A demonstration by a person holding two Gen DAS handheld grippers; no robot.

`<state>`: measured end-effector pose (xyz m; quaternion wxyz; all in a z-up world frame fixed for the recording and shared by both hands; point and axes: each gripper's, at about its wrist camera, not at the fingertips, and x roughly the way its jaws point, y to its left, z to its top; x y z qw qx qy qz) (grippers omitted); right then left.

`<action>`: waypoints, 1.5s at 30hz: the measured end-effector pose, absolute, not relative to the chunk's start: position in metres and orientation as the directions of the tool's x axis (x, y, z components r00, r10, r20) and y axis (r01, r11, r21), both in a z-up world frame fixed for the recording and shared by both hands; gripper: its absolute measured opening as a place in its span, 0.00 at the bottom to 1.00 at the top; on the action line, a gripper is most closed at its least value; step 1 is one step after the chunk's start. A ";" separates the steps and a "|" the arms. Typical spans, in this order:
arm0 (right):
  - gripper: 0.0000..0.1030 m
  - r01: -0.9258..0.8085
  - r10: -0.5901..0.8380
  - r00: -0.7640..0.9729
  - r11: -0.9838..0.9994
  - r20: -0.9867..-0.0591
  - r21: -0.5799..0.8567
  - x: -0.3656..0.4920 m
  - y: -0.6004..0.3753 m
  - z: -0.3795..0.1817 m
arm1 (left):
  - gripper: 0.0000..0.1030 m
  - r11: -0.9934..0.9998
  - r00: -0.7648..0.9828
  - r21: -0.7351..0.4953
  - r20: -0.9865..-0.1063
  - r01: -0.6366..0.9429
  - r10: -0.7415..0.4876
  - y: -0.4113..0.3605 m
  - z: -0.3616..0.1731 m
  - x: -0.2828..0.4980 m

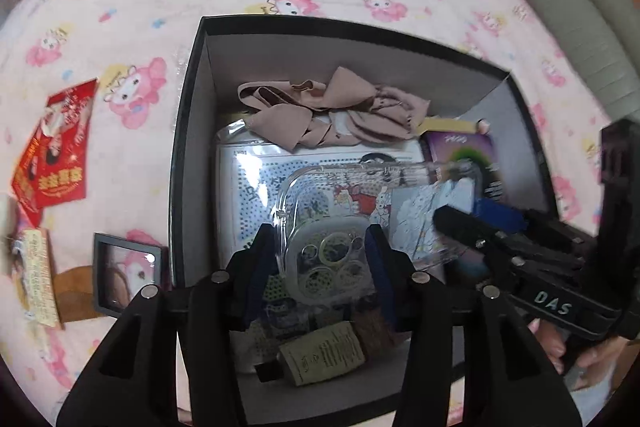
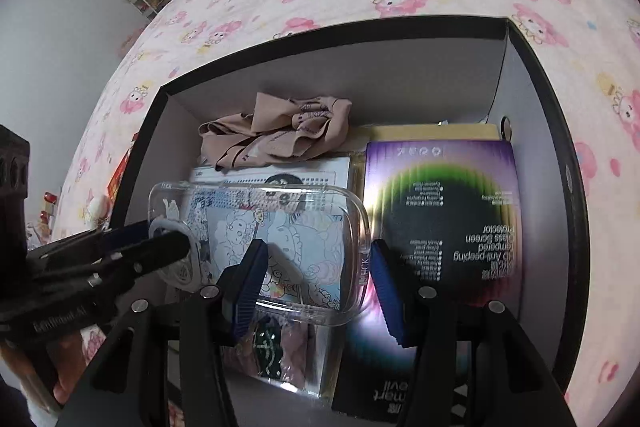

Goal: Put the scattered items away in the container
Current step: 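Carry the held phone case over the open black box, then lower the phone case into the box and open the left tool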

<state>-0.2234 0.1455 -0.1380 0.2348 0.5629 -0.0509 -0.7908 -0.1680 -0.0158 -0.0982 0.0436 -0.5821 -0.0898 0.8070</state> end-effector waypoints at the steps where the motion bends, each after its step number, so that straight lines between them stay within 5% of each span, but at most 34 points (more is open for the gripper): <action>1: 0.48 0.313 -0.422 -0.253 -0.887 -0.871 0.339 -0.223 0.145 -0.139 | 0.46 -0.985 -0.315 -0.171 -0.936 0.026 0.154 -0.013 -0.099 -0.168; 12: 0.48 0.290 -0.418 -0.184 -0.888 -0.889 0.358 -0.214 0.146 -0.149 | 0.45 -0.999 -0.264 -0.024 -0.964 0.024 0.016 -0.003 -0.109 -0.176; 23: 0.47 0.189 -0.311 -0.361 -0.948 -0.879 0.258 -0.211 0.174 -0.115 | 0.45 -0.968 -0.282 -0.236 -0.927 -0.080 0.249 0.026 -0.106 -0.179; 33: 0.47 0.239 -0.297 -0.297 -0.943 -0.908 0.230 -0.219 0.160 -0.133 | 0.35 -0.986 -0.206 -0.164 -0.965 0.000 0.161 0.014 -0.122 -0.190; 45: 0.47 0.329 -0.485 -0.099 -0.840 -0.869 0.431 -0.217 0.134 -0.154 | 0.32 -0.984 -0.262 -0.176 -0.952 0.038 0.160 -0.009 -0.104 -0.184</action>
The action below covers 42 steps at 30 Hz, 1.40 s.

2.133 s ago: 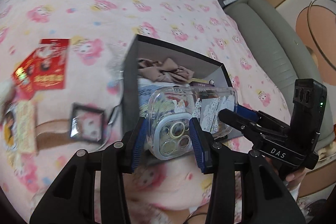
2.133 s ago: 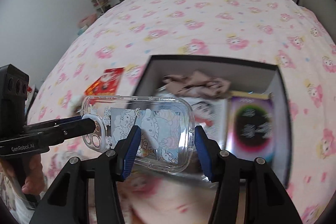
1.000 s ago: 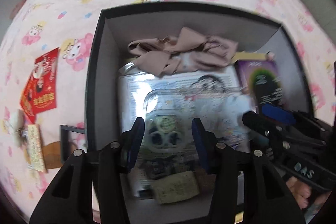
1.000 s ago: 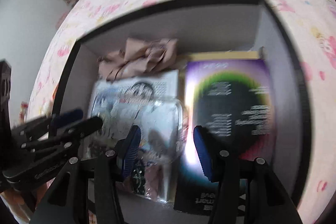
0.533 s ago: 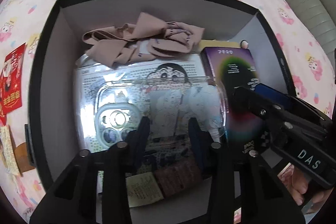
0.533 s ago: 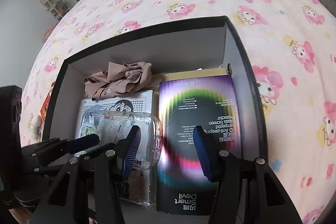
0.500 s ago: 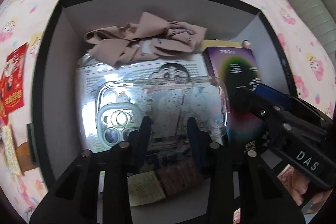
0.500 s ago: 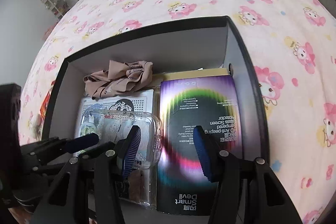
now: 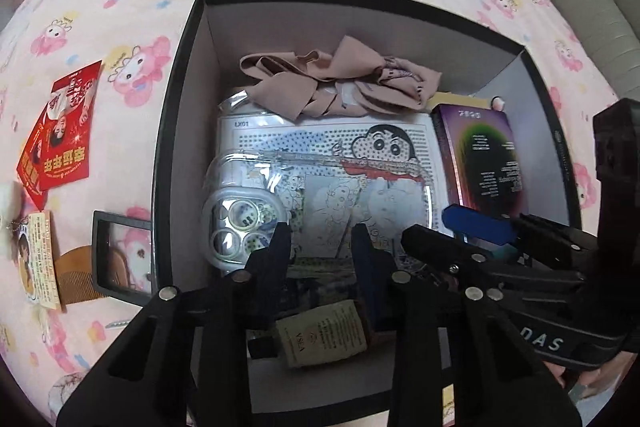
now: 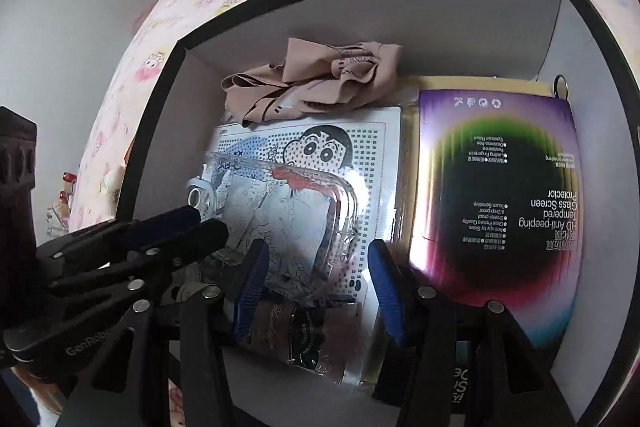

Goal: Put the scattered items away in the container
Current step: 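Lower the phone case into the box and open the left tool, then lift the left tool out of the box toward the scattered items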

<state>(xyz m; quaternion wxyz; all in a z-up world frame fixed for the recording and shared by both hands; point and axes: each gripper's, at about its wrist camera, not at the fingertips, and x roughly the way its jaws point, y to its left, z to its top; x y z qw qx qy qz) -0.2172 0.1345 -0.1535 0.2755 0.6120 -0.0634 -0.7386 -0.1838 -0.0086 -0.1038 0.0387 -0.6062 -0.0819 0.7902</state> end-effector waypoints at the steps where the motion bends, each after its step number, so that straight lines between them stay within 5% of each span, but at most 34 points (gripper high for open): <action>1: 0.47 0.325 -0.479 -0.114 -0.846 -0.870 0.423 -0.217 0.137 -0.151 | 0.33 -0.983 -0.268 -0.179 -0.950 0.037 0.163 -0.009 -0.101 -0.184; 10: 0.47 0.197 -0.221 -0.428 -0.969 -0.876 0.148 -0.214 0.174 -0.106 | 0.40 -0.932 -0.249 -0.352 -0.899 -0.080 0.361 0.025 -0.094 -0.176; 20: 0.48 0.183 -0.220 -0.394 -0.970 -0.892 0.159 -0.218 0.177 -0.109 | 0.40 -0.974 -0.202 -0.175 -0.958 -0.144 0.202 0.067 -0.114 -0.183; 27: 0.51 0.220 -0.155 -0.386 -0.973 -0.909 0.072 -0.215 0.164 -0.116 | 0.39 -0.997 -0.229 -0.078 -0.971 0.006 0.075 0.031 -0.111 -0.180; 33: 0.50 0.277 -0.177 -0.371 -0.958 -0.912 0.073 -0.210 0.148 -0.119 | 0.35 -0.977 -0.264 -0.203 -0.948 0.061 0.180 0.006 -0.097 -0.184; 42: 0.54 0.309 -0.272 -0.233 -0.931 -0.934 0.194 -0.209 0.131 -0.144 | 0.35 -0.977 -0.288 -0.209 -0.939 0.049 0.187 0.008 -0.104 -0.206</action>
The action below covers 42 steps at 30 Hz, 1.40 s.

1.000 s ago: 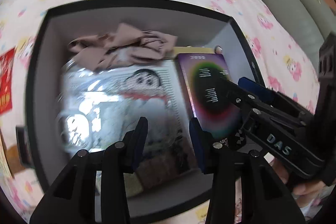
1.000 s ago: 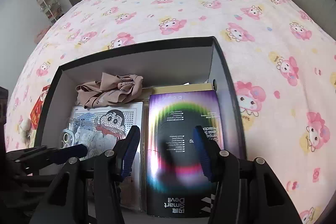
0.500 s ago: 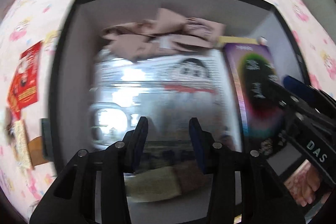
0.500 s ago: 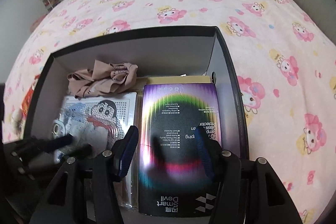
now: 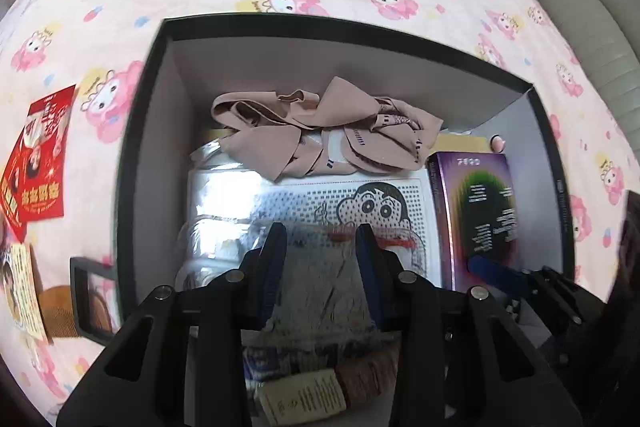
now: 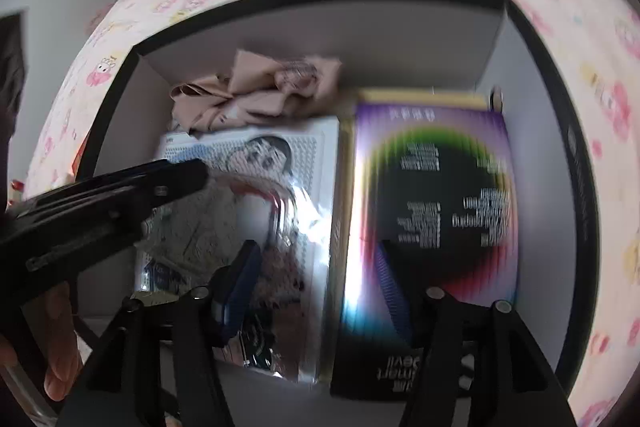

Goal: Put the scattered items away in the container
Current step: 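Lift the left tool out of the box toward the scattered items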

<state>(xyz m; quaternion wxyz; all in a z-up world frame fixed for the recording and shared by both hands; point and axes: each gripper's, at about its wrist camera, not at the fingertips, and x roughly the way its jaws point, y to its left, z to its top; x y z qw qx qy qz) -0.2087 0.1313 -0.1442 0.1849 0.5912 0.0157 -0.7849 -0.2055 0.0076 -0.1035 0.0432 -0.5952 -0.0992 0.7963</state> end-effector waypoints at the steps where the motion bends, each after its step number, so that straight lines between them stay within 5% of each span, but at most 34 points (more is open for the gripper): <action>1: 0.54 0.321 -0.256 -0.239 -0.931 -0.937 0.172 -0.208 0.128 -0.144 | 0.35 -0.978 -0.282 -0.200 -0.943 0.052 0.178 0.003 -0.104 -0.203; 7: 0.56 0.358 -0.305 -0.195 -0.907 -0.932 0.222 -0.207 0.125 -0.145 | 0.35 -0.983 -0.245 -0.163 -0.960 0.087 0.137 -0.004 -0.114 -0.204; 12: 0.58 0.367 -0.440 -0.023 -0.839 -0.898 0.402 -0.197 0.118 -0.152 | 0.35 -0.973 -0.213 -0.209 -0.960 0.096 0.185 -0.014 -0.114 -0.193; 20: 0.58 0.380 -0.284 -0.187 -0.904 -0.940 0.197 -0.183 0.127 -0.137 | 0.36 -0.962 -0.239 -0.257 -0.944 0.097 0.228 -0.023 -0.103 -0.174; 24: 0.58 0.331 -0.198 -0.318 -0.940 -0.927 0.087 -0.181 0.141 -0.122 | 0.36 -0.975 -0.342 -0.197 -0.927 0.097 0.153 -0.022 -0.083 -0.154; 37: 0.61 0.194 -0.249 -0.549 -0.966 -0.798 0.168 -0.145 0.174 -0.049 | 0.59 -0.965 -0.547 -0.258 -0.803 -0.038 0.236 0.007 -0.030 -0.105; 42: 0.60 0.139 -0.197 -0.569 -0.980 -0.799 0.143 -0.122 0.170 -0.046 | 0.58 -0.970 -0.552 -0.238 -0.803 -0.048 0.224 0.003 -0.030 -0.082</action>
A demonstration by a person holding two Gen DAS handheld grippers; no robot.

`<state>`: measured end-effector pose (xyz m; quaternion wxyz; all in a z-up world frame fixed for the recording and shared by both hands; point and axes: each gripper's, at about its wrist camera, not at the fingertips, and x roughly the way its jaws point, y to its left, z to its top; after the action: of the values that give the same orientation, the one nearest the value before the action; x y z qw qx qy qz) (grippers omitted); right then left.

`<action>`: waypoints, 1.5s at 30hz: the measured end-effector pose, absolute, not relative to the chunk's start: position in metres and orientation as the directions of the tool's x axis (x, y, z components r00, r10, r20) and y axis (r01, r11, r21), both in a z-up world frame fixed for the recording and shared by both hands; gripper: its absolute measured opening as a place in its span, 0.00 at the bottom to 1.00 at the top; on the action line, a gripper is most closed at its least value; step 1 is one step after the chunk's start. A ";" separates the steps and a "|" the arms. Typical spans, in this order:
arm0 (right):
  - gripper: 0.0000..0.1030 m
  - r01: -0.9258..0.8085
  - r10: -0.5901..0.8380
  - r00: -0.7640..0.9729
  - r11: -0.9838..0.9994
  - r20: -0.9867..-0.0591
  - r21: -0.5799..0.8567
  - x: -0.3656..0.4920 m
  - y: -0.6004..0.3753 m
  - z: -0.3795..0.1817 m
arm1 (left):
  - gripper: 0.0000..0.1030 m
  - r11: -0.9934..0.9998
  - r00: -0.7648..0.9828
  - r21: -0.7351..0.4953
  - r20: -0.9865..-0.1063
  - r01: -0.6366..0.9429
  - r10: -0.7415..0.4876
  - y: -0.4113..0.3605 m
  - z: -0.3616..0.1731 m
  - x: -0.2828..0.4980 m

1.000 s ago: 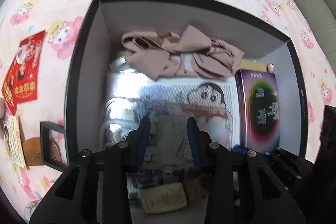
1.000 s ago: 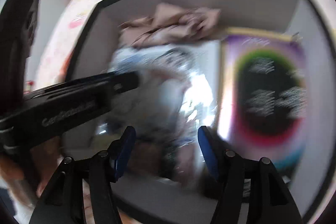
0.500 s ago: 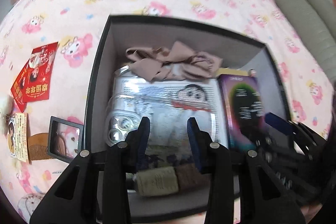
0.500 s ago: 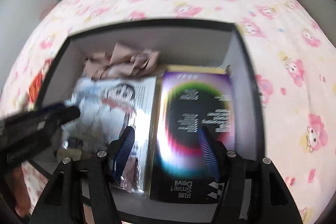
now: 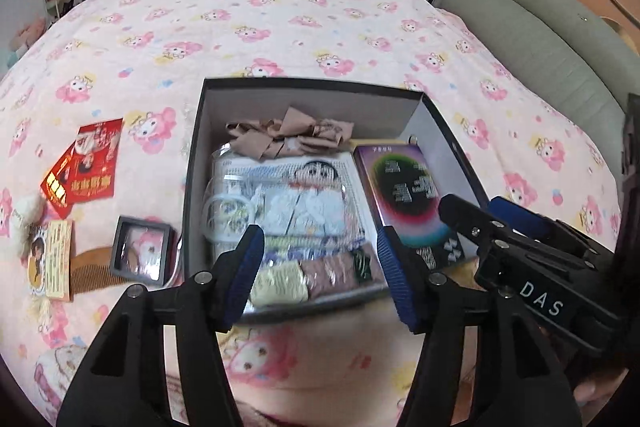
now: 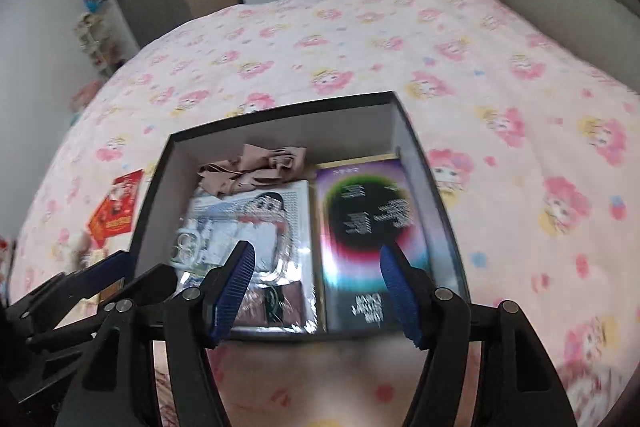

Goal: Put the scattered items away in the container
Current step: 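Lift the left tool out of the box toward the scattered items, then grasp the packaged card printed with a girl with the left tool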

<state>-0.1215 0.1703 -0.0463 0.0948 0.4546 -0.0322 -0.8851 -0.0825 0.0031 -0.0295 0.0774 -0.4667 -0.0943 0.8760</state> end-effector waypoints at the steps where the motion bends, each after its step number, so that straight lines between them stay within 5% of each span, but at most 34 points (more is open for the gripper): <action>1: 0.60 0.135 -0.194 -0.574 -0.981 -0.795 0.142 -0.117 0.169 -0.045 | 0.58 -0.967 -0.546 -0.249 -0.804 -0.049 0.235 0.001 -0.030 -0.079; 18: 0.60 0.229 -0.244 -0.579 -0.964 -0.778 0.131 -0.051 0.110 -0.020 | 0.57 -0.970 -0.593 -0.233 -0.774 -0.063 0.224 -0.062 -0.004 -0.012; 45: 0.60 0.517 -0.345 -0.368 -0.848 -0.864 0.118 -0.041 -0.057 -0.068 | 0.59 -0.931 -0.556 -0.293 -0.821 0.216 0.130 -0.229 -0.056 0.029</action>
<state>-0.0413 -0.0569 -0.0683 0.2619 0.4974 0.0865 -0.8225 0.0290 -0.2292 -0.0557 -0.0250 -0.4703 -0.1836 0.8628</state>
